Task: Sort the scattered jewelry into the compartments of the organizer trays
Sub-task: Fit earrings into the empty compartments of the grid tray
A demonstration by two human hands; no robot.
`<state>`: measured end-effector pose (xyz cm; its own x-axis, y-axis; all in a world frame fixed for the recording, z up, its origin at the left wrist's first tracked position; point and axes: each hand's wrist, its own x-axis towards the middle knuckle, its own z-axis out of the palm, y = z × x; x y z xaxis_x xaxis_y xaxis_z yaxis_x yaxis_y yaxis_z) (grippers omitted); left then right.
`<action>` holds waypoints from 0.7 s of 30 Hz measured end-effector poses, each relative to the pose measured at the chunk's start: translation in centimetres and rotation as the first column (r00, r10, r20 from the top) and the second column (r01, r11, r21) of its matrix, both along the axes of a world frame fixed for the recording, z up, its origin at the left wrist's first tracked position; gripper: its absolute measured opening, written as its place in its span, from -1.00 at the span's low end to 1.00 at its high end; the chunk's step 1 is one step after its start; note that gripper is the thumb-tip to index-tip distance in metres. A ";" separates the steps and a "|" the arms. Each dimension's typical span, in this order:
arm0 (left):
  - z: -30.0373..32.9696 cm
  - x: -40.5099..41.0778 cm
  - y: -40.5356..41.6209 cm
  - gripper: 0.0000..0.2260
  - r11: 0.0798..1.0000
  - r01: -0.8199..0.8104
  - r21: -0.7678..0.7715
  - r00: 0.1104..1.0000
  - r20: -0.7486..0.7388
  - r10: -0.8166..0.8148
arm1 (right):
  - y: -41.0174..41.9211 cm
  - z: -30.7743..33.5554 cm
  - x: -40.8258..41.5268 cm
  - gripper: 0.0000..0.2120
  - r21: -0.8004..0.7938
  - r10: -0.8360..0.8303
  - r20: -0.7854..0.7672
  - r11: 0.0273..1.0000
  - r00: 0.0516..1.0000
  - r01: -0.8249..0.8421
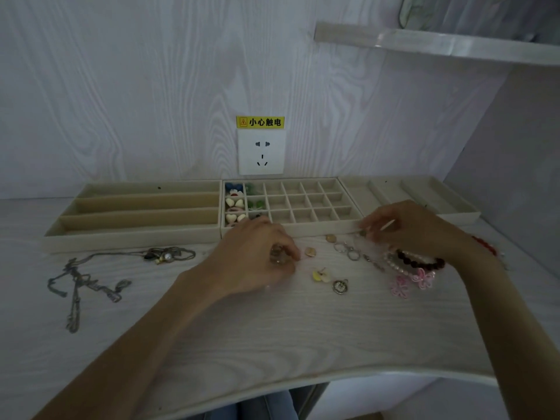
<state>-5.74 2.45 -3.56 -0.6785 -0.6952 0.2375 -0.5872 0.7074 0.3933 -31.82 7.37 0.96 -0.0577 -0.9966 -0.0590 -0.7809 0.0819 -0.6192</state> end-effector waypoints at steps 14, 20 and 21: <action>0.9 2.3 -1.9 -0.87 0.982 -0.132 0.137 0.969 -0.189 0.157 | -0.7 0.2 7.0 -0.88 -0.152 0.196 -0.192 0.962 0.961 -0.227; 0.9 2.7 -1.7 -0.86 0.975 -0.210 0.075 0.967 -0.129 0.219 | -3.4 -0.8 10.4 -0.83 -0.135 0.088 -0.437 0.978 0.895 -0.162; 0.9 2.7 -1.7 -0.86 0.973 -0.219 0.065 0.965 -0.131 0.226 | -3.7 -0.9 10.7 -0.77 -0.128 0.051 -0.445 0.984 0.894 -0.120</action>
